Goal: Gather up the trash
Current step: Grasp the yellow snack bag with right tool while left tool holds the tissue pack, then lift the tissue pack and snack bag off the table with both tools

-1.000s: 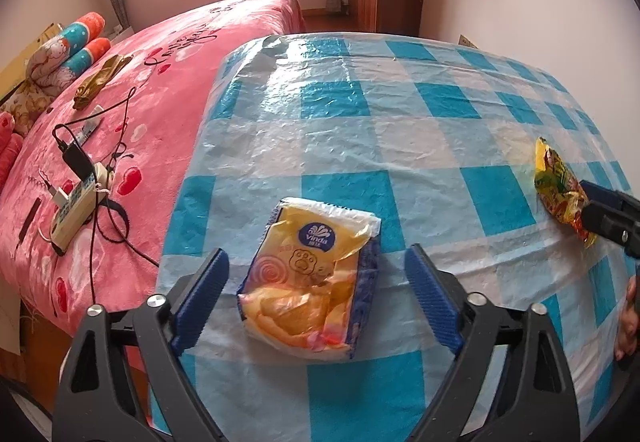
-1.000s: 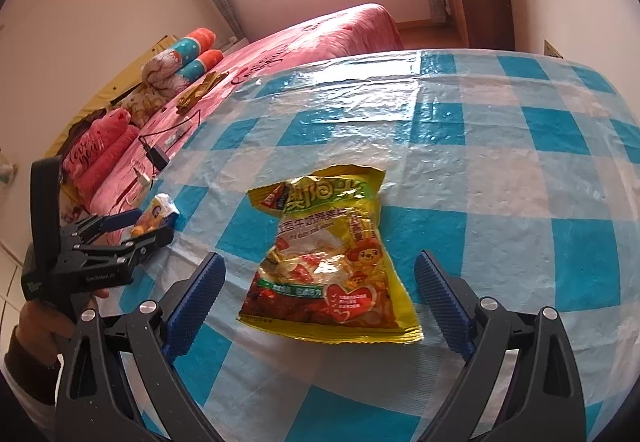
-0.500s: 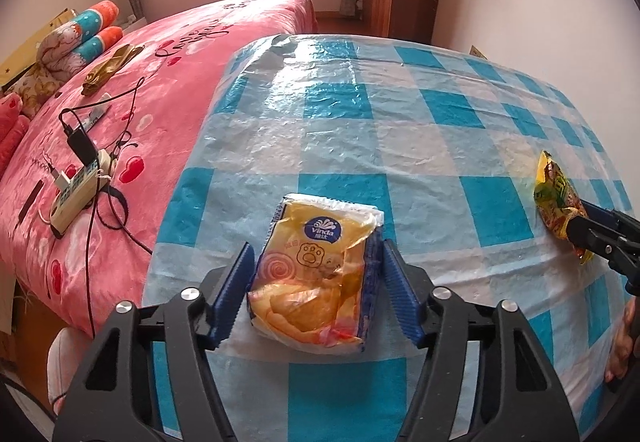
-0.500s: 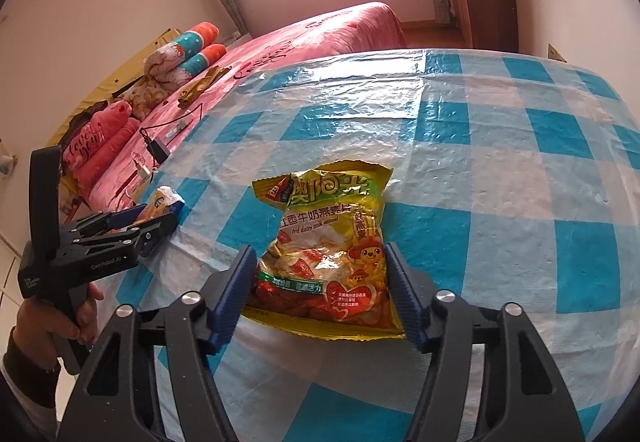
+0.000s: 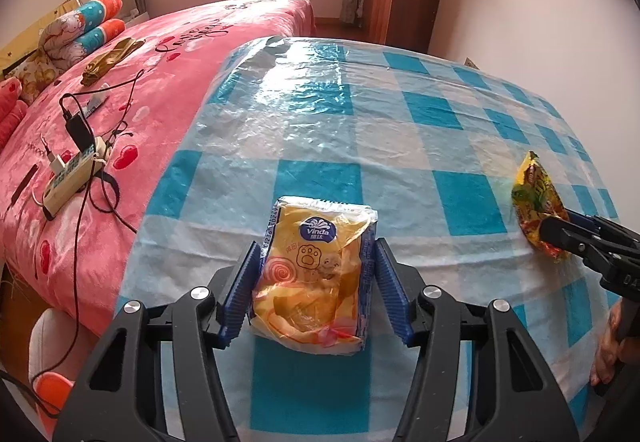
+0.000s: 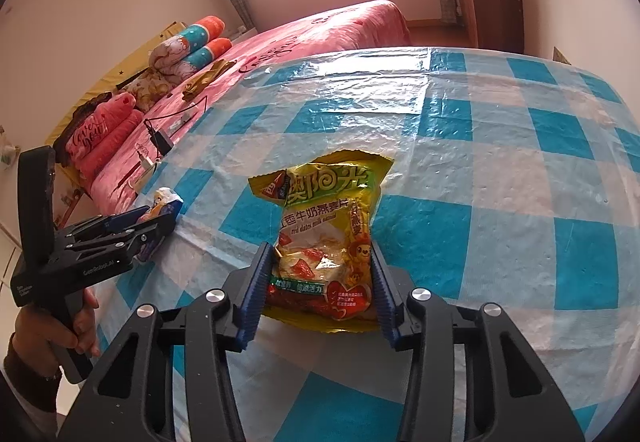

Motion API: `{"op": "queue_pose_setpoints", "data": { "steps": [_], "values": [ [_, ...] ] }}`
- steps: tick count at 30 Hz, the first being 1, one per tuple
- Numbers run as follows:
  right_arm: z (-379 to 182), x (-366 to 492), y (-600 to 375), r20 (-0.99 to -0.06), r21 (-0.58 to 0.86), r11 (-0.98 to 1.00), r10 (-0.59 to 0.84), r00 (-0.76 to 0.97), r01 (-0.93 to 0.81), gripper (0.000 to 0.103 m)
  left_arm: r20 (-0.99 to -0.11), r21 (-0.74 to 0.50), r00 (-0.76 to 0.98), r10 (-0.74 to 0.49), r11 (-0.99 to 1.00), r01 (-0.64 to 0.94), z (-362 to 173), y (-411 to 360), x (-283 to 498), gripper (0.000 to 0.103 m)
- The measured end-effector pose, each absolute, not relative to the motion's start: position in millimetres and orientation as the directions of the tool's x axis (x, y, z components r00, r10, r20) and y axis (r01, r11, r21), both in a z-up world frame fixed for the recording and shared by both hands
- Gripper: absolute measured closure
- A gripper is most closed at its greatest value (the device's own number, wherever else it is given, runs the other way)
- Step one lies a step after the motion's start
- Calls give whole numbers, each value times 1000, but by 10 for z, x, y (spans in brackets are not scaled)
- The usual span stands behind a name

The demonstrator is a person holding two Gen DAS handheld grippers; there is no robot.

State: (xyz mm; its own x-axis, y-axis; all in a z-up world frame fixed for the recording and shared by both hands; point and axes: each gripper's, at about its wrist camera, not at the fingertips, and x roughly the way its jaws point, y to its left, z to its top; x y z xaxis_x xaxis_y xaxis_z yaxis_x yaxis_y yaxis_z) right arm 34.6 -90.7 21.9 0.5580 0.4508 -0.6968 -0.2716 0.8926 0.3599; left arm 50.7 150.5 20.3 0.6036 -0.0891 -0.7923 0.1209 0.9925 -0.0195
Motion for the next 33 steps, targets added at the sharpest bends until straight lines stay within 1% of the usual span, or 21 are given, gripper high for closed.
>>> {"op": "queue_pose_setpoints", "data": {
  "steps": [8,15,18,19,21,22,23,25,29,33],
  "values": [
    [231,306,-940,-687,370,884,468,556,-288,63,-793,-54,596,-125,989,135,216,1451,374,46],
    [235,164,-989,-693,354,881,473,544,-315,64,-793,-84,588,-161,984,156,247,1372,190,47],
    [243,102,-1041,-700,376,864,501,509,-335,63,-795,-97,579,-179,981,170,249,1317,97,47],
    [245,113,-1048,-707,387,856,514,486,-343,60,-797,-95,576,-184,979,180,248,1285,56,47],
    [259,102,-1052,-715,382,854,516,472,-354,59,-798,-98,571,-192,977,192,249,1241,-6,47],
    [272,96,-1056,-719,373,861,504,479,-347,52,-800,-104,566,-199,975,197,247,1216,-38,47],
    [275,100,-1055,-722,374,863,501,478,-340,37,-800,-105,565,-202,974,199,246,1200,-57,47],
    [279,114,-1052,-723,371,869,492,486,-328,22,-801,-101,564,-201,974,203,244,1172,-88,47],
    [269,189,-979,-727,354,881,471,500,-315,16,-804,-85,563,-190,974,208,218,1148,-103,47],
    [269,270,-832,-737,312,894,441,513,-320,16,-804,-75,566,-183,975,209,203,1138,-104,47]
  ]
}}
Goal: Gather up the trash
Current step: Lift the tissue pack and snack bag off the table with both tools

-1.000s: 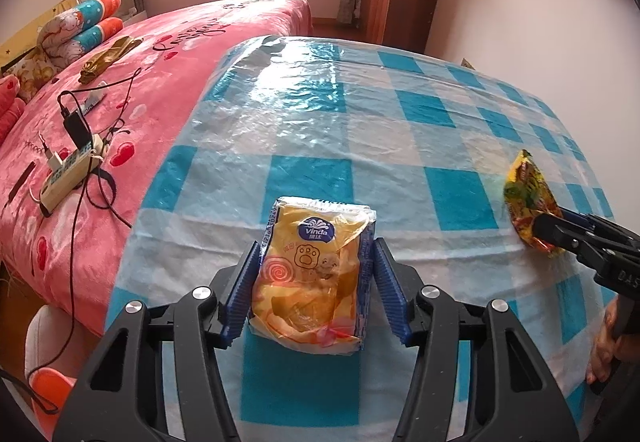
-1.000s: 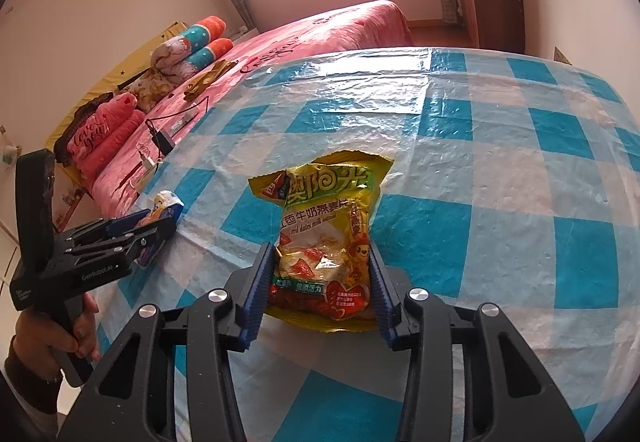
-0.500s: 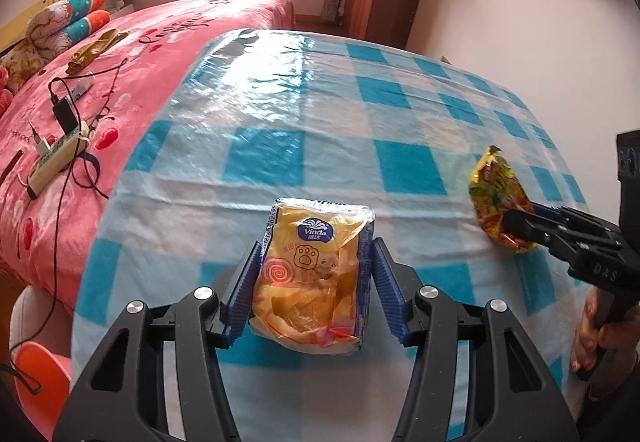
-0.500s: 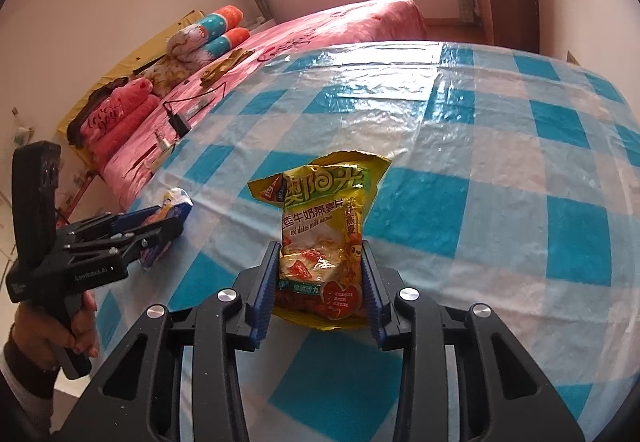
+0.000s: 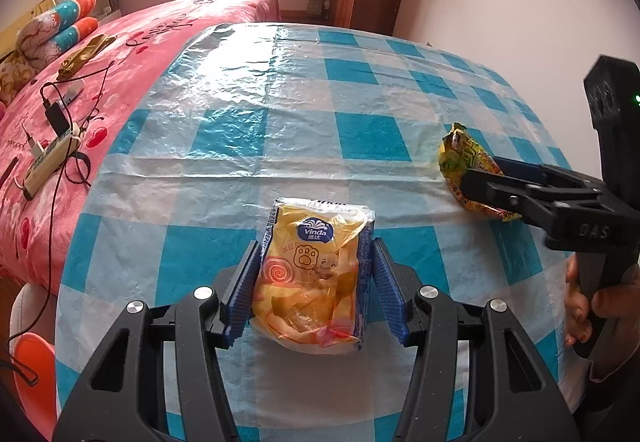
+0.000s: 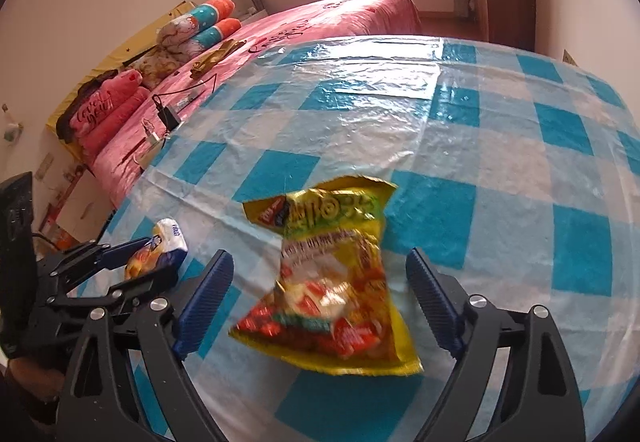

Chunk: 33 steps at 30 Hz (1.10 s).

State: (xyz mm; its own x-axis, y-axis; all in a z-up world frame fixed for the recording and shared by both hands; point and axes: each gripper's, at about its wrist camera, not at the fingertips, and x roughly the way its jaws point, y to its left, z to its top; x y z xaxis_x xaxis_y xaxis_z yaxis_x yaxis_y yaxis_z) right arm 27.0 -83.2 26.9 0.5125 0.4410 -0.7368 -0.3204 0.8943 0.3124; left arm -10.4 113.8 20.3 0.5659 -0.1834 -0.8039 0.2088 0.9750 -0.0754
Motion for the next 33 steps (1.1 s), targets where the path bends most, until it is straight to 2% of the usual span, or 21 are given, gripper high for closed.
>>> {"op": "queue_pose_setpoints", "data": {
  "steps": [3,7,11,20,33],
  "values": [
    [256,256,-746,-748,247,912,394,534,-327,22,-802,-80,568,-186,975,208,208,1134,-118,47],
    [247,226,-679,-758,172,927,341,556,-335,47,-799,-81,572,-186,975,205,205,1131,-126,47],
    [236,218,-707,-750,186,921,359,555,-343,60,-795,-90,575,-191,976,198,203,1141,-156,47],
    [256,147,-792,-730,220,917,381,567,-333,68,-790,-122,577,-208,975,185,220,1205,-245,47],
    [357,-20,-859,-703,237,925,373,605,-295,70,-777,-127,593,-211,975,180,296,1351,-389,47]
  ]
}}
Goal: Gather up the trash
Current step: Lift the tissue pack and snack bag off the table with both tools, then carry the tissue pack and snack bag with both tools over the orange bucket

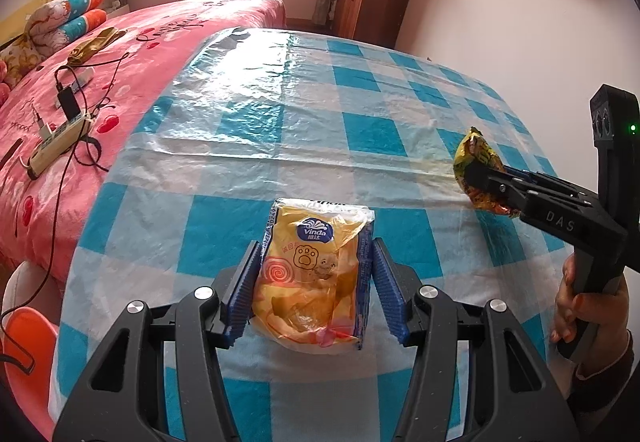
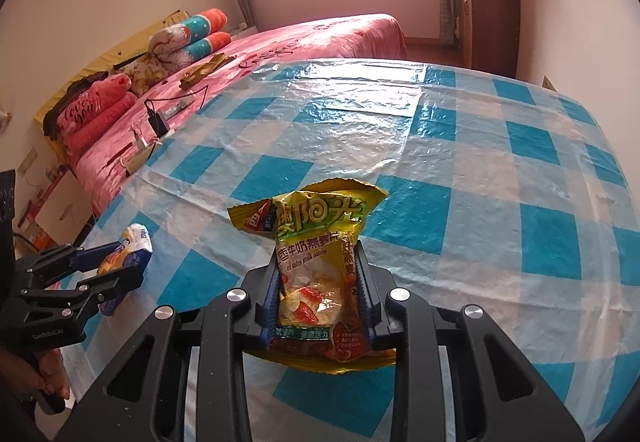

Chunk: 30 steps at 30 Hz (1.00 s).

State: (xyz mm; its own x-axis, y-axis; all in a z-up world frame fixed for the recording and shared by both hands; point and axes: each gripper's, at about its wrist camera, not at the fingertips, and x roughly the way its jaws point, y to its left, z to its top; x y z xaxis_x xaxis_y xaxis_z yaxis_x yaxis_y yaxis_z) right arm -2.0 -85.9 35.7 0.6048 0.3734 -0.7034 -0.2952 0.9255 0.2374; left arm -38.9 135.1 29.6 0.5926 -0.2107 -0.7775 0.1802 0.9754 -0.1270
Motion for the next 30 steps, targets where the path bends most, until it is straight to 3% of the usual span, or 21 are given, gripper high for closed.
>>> {"op": "queue_pose_setpoints", "data": {
  "steps": [30],
  "values": [
    [535,-542,-209,-712,255,888,441,546,-384,70,-755,-32,654,-41,999,24,557,2334,-883,47]
  ]
}}
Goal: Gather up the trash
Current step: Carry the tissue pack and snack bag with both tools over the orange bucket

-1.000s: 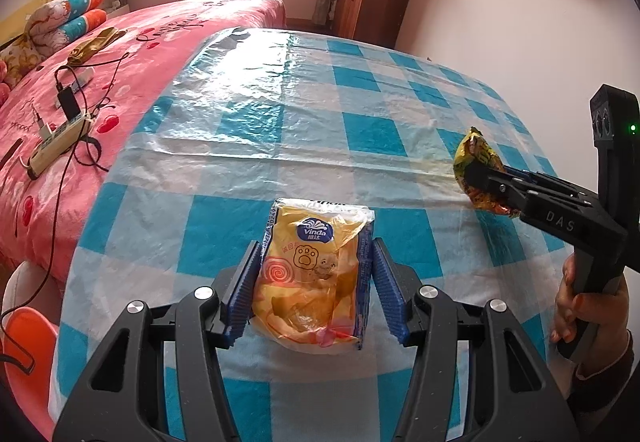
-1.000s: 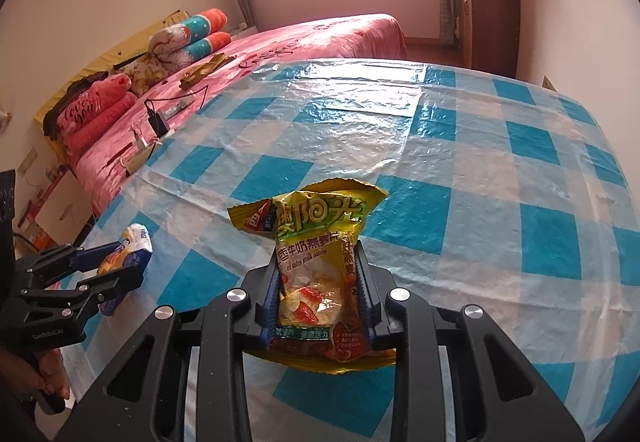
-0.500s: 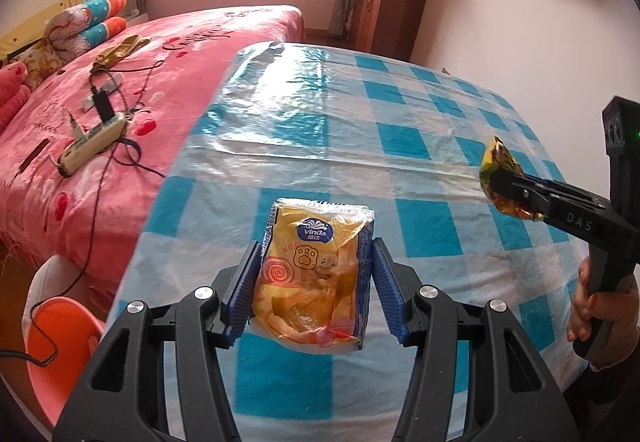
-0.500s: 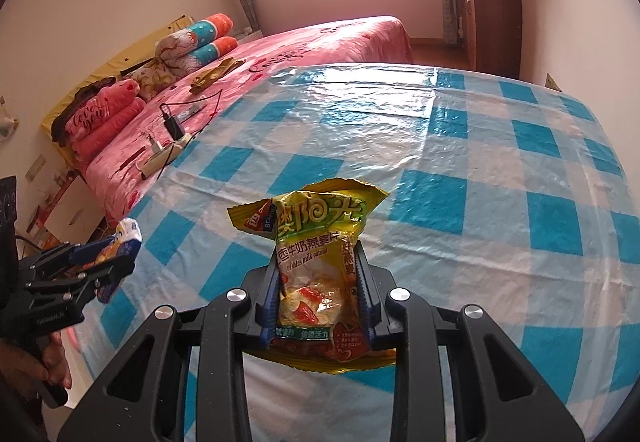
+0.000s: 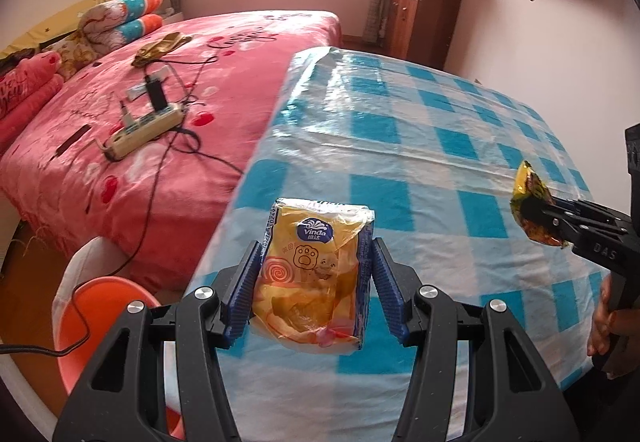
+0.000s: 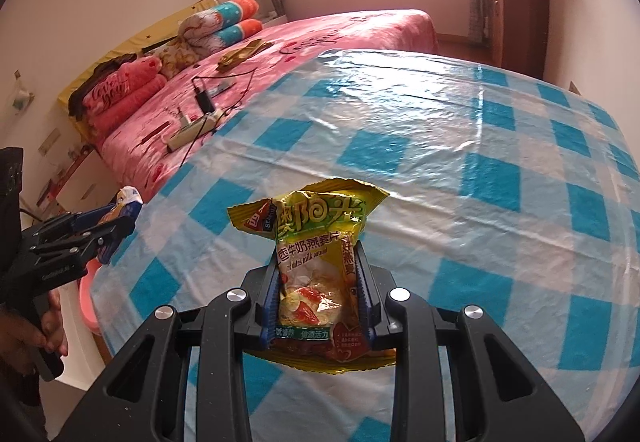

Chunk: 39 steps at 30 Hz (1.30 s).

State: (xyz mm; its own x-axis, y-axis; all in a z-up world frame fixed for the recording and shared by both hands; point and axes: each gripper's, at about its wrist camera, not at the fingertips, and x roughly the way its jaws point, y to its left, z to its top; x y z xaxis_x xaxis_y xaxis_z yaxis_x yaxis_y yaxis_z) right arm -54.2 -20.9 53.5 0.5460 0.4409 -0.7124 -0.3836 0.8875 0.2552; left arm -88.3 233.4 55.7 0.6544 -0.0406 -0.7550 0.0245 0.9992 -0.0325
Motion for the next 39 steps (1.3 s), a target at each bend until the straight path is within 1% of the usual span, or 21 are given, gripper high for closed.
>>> {"op": "queue_pose_setpoints", "data": {
  "steps": [15,30,39],
  "values": [
    [499,-663,212,-730,283,847,494,471,-451,70,-767,8,640,55,997,-76,452,2882,-1097,47],
    [509,-797,788,-750,257,798,520,408,-545,70,-789,32,598,142,981,-191,253,3465,-1352,47],
    [530,-859,1217,-764,232,757,531,367,-611,70,-805,31,568,173,967,-252,92,3790,-1500,47]
  ]
}}
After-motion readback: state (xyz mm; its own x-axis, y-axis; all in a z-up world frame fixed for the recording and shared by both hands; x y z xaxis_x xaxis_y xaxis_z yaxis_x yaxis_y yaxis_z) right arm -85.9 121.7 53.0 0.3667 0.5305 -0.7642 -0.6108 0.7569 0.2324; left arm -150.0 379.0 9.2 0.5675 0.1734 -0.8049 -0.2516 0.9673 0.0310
